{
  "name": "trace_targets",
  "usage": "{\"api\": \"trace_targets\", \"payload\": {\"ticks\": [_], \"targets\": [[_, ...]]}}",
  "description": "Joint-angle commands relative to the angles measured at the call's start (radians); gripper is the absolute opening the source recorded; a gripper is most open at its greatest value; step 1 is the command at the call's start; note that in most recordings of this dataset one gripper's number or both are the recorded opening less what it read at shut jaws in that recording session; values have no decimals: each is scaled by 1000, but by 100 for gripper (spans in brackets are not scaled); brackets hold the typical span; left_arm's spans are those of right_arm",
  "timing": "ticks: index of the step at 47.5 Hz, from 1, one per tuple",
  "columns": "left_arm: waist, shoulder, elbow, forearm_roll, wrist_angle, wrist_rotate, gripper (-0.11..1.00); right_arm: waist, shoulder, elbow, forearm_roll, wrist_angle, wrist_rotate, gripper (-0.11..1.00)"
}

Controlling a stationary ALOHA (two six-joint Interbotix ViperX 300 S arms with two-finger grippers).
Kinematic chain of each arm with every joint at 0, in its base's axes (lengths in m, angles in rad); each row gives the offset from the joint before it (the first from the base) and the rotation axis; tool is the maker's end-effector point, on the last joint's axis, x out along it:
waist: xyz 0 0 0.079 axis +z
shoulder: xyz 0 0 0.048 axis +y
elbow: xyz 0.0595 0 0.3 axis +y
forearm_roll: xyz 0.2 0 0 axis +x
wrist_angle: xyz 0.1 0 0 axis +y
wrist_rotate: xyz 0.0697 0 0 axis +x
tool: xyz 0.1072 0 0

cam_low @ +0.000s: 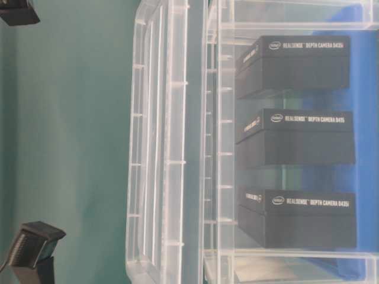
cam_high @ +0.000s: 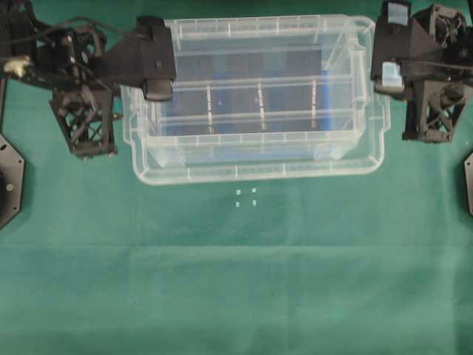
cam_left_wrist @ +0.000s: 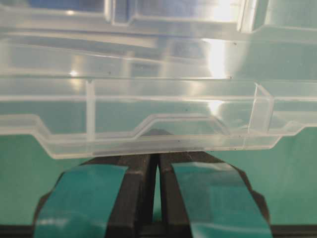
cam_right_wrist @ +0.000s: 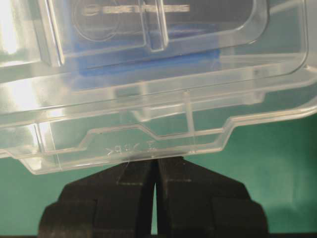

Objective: Clamp the lid of the box with both arms, then lift and open it.
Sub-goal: 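Carry the lid toward the front, away from the box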

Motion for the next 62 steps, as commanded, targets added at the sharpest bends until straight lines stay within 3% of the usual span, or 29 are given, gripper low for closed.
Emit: {"api": "trace_targets", "payload": {"ticks": [1, 13, 26, 36, 50, 54, 62], "targets": [[-52, 5, -72, -6, -43, -49, 1, 94, 3, -84, 23, -48, 55, 0], [-123, 5, -67, -3, -43, -121, 1, 195, 0, -78, -23, -38, 160, 0], [-196, 8, -67, -2, -49, -193, 1, 313, 3, -78, -138, -11, 322, 0], [-261, 12, -69, 2, -52, -250, 1, 414, 11, -81, -199, 12, 439, -1], [-359, 21, -71, 9, -66, -341, 1, 577, 55, -103, -324, 75, 653, 0], [-383, 23, -69, 12, -74, -367, 1, 606, 72, -112, -345, 94, 689, 0], [-402, 26, -63, 17, -81, -394, 1, 618, 94, -124, -348, 98, 696, 0]]}}
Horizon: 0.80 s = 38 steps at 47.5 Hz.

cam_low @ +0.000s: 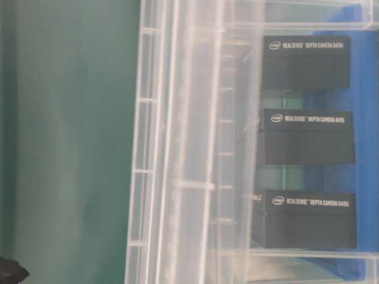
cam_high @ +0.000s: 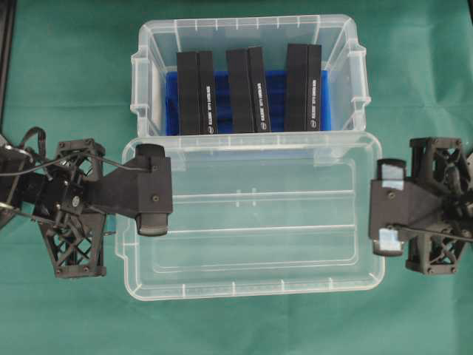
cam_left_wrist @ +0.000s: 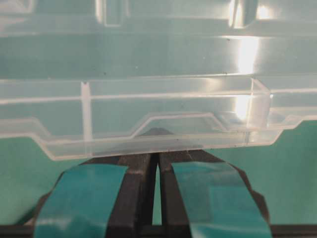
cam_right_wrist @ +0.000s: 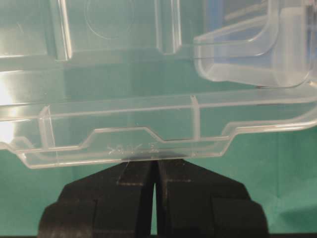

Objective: Clamp the lid of the box with both arms, then lift and open it.
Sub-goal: 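Carry the lid toward the front, away from the box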

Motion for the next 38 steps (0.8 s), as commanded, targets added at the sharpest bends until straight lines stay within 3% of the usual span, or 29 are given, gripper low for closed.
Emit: {"api": "trace_targets", "payload": {"ticks": [1, 20, 38], "targets": [[12, 5, -60, 28, -87, -11, 1, -6, 5, -121, -49, -43, 23, 0], [-6, 83, -6, 26, -190, -40, 1, 2, 69, -101, -44, -83, 32, 0], [-37, 140, 110, 26, -356, -120, 1, 3, 133, 15, -49, -245, 156, 0]]}}
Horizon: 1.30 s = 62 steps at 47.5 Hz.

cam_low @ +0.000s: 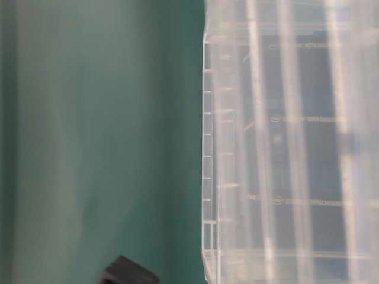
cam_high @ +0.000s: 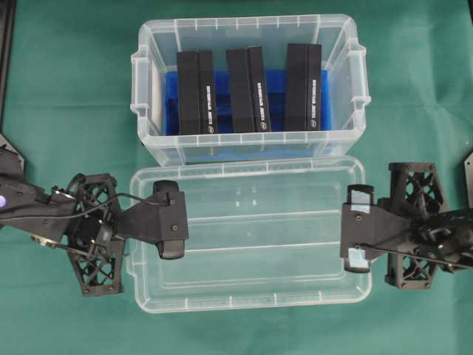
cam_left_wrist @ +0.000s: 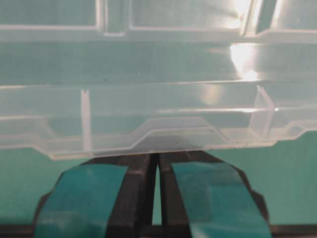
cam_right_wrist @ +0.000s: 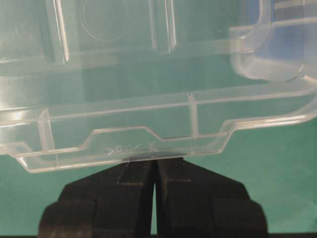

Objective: Clamp the lid of the box with both arms, then lift and open it.
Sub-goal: 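Carry the lid toward the front, away from the box, then lower the lid onto the cloth in front of the box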

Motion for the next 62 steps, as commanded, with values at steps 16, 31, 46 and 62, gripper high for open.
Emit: {"api": "trace_targets", "payload": {"ticks": [16, 31, 46, 62], "targets": [[21, 84, -3, 26, -239, -38, 1, -15, 77, 20, -51, -229, 120, 0], [18, 117, -6, 23, -264, -40, 1, -17, 107, 43, -52, -278, 150, 0], [-5, 92, 35, 21, -250, -40, 1, -6, 66, 86, -44, -267, 155, 0], [-43, 26, 135, 15, -272, -51, 1, 40, -49, 201, -44, -241, 258, 0]]}}
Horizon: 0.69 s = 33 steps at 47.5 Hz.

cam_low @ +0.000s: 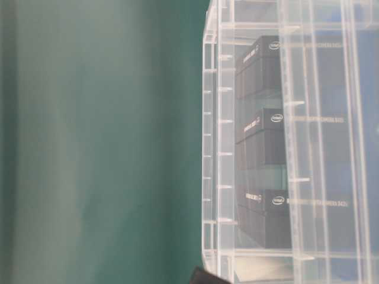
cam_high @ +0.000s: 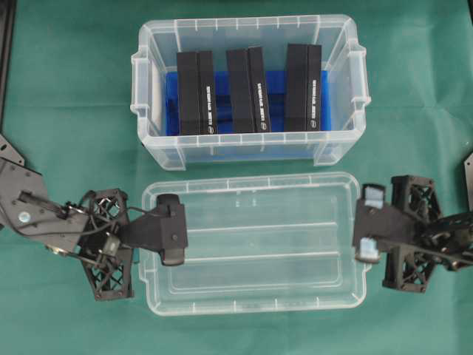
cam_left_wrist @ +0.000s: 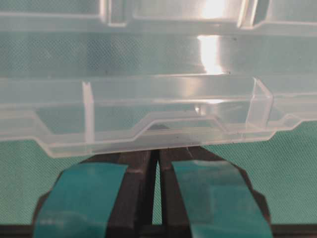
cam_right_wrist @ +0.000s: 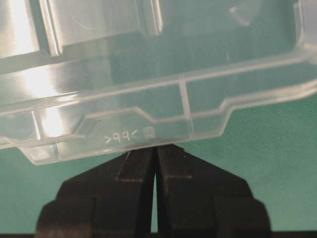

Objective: Clamp the lid of the box with both arms, then lift and open it.
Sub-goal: 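Lower the lid onto the cloth in front of the box, then open both grippers and release the lid rims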

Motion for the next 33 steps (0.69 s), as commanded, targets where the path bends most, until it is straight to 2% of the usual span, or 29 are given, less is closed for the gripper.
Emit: {"api": "trace_targets", "payload": {"ticks": [1, 13, 33], "targets": [[-6, -46, 0, 11, -25, -6, 1, 15, -51, 9, -15, 6, 26, 0], [-15, -91, 60, 9, -34, -8, 1, 37, -106, 51, -18, 46, 54, 0], [-17, -101, 54, 9, -40, -8, 1, 38, -109, 49, -20, 43, 54, 0]]}}
